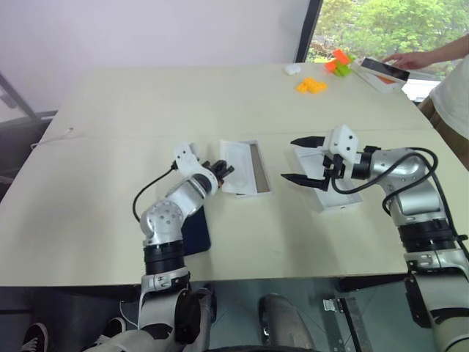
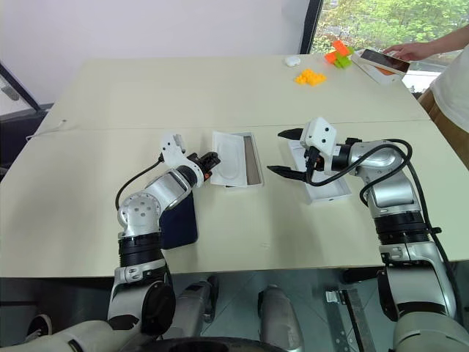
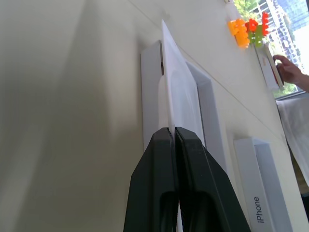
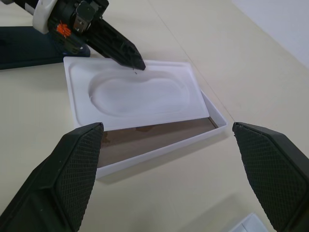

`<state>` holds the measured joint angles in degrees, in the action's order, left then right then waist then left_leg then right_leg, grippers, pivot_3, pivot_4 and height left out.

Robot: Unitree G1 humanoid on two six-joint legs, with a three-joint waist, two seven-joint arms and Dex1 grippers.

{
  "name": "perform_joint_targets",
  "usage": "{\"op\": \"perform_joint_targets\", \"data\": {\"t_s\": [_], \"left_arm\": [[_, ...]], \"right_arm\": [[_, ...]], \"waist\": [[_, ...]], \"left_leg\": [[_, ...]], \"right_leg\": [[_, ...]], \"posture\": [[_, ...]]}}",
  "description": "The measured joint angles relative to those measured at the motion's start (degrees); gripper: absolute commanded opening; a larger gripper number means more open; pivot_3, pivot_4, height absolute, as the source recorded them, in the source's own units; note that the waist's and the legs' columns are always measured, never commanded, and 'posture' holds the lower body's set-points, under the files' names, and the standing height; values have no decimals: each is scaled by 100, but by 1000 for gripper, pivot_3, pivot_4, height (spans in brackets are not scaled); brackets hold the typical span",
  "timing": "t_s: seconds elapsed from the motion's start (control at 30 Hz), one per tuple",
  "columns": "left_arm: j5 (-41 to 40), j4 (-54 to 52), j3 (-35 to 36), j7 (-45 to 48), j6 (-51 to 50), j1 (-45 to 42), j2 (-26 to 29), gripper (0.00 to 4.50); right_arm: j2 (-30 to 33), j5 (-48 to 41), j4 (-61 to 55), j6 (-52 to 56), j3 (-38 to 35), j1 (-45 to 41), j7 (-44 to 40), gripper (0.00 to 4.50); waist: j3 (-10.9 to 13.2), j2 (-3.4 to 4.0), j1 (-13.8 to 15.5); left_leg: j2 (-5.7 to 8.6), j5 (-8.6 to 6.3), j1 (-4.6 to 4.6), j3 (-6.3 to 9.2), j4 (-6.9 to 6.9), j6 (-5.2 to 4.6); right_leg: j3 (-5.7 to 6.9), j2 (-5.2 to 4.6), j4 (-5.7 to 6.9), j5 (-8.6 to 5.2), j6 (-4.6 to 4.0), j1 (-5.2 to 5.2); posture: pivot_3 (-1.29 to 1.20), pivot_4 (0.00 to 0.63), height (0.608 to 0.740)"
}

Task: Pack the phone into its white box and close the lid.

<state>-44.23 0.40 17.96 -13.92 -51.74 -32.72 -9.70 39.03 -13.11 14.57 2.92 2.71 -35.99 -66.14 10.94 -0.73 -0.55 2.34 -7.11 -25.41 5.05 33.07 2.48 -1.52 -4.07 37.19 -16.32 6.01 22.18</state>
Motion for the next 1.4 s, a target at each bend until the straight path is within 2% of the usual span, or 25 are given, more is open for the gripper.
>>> {"op": "perform_joint_targets", "data": {"t_s": [0.27,0.53,0.63,0.77,1.13,1.4], "left_arm": [[226,579,-221,122,398,-286,44,114],[302,682,-386,257,487,-349,48,114],[303,682,-389,258,486,-349,48,928],[264,575,-458,306,367,-349,49,2897],[145,49,-597,379,-584,-383,221,2897],[86,-632,-1026,815,-1755,-270,1137,2897]], "right_arm": [[-2,4,-3,0,3,0,51,4500],[-2,5,-4,0,4,0,61,4500],[-2,5,-5,0,4,0,61,4500],[-2,4,-6,0,4,0,63,4500],[-100,9,-6,-43,12,1,103,4500],[-141,54,41,-60,12,-1,105,4500]], "waist": [[0,0,3],[0,0,-1],[0,0,0],[0,0,-1],[1,-1,-7],[0,0,-14]], "left_leg": [[0,0,-1,0,-1,0],[0,0,-1,0,-2,0],[0,0,-1,0,-2,0],[0,0,0,0,-2,0],[0,0,-2,1,-5,0],[-2,0,0,2,-5,0]], "right_leg": [[0,1,0,1,1,1],[0,1,-1,1,3,1],[0,1,-1,1,3,2],[0,1,-1,4,8,1],[1,1,0,5,11,4],[0,4,1,7,14,3]], "posture": [[0,150,740],[0,150,740],[0,150,740],[0,150,740],[0,150,740],[0,150,740]]}}
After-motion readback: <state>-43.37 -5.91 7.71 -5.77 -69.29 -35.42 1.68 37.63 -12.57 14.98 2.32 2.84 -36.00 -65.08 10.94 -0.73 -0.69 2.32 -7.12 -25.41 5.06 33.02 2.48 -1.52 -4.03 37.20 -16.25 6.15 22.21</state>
